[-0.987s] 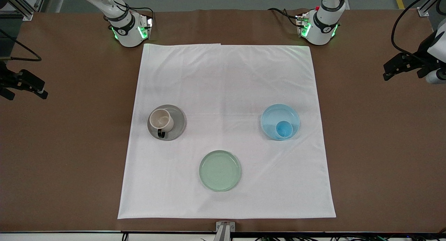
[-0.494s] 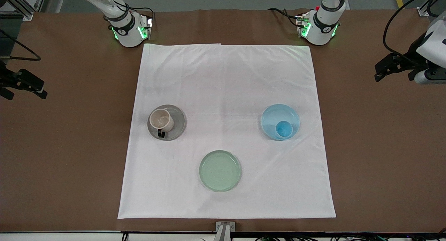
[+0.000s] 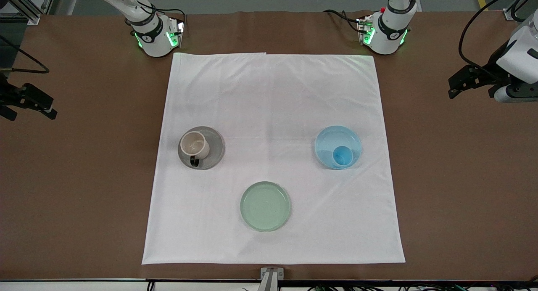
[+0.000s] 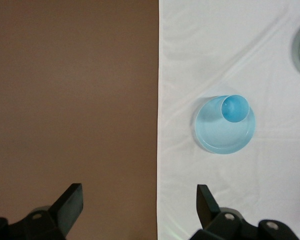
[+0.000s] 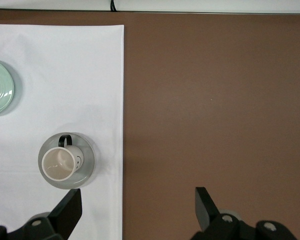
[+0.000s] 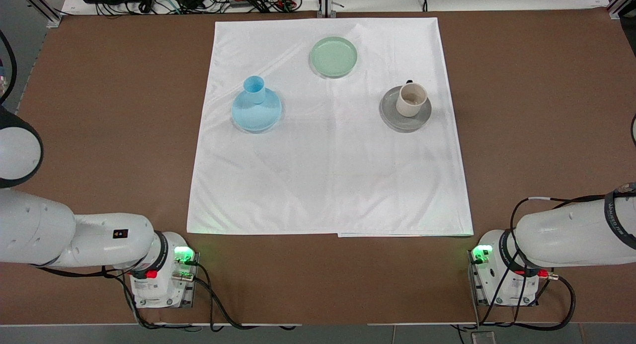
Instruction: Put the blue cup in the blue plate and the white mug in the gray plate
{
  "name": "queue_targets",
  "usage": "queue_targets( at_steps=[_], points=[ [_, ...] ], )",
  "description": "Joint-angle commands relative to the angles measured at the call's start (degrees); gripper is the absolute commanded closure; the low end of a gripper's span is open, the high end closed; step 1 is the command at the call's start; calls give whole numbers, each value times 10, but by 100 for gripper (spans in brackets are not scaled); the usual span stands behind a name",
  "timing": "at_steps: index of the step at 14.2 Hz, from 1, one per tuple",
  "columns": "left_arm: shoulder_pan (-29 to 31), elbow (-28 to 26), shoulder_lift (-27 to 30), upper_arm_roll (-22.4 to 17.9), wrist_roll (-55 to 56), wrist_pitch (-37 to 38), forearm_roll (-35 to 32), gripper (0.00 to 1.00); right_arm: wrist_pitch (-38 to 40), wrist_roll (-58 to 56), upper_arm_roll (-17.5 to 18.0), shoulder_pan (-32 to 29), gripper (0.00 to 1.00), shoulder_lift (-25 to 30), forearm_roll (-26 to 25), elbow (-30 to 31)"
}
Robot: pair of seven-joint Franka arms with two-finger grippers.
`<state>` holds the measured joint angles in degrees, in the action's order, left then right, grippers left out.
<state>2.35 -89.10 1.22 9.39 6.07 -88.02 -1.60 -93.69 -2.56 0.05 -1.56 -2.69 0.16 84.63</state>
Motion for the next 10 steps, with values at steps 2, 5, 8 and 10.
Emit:
queue_targets(
  at_steps=[2, 5, 8, 10],
  points=[
    [3, -6, 11, -1, -12, -4, 8, 0, 7, 4, 6, -6, 0, -4, -2, -10],
    [5, -4, 10, -3, -12, -4, 5, 0, 7, 4, 6, -6, 0, -4, -2, -10],
    [6, 2, 8, -6, -12, -4, 5, 0, 7, 3, 6, -6, 0, -4, -2, -10],
    [6, 8, 0, -6, -12, -4, 5, 0, 6, 4, 6, -6, 0, -4, -2, -10]
  ],
)
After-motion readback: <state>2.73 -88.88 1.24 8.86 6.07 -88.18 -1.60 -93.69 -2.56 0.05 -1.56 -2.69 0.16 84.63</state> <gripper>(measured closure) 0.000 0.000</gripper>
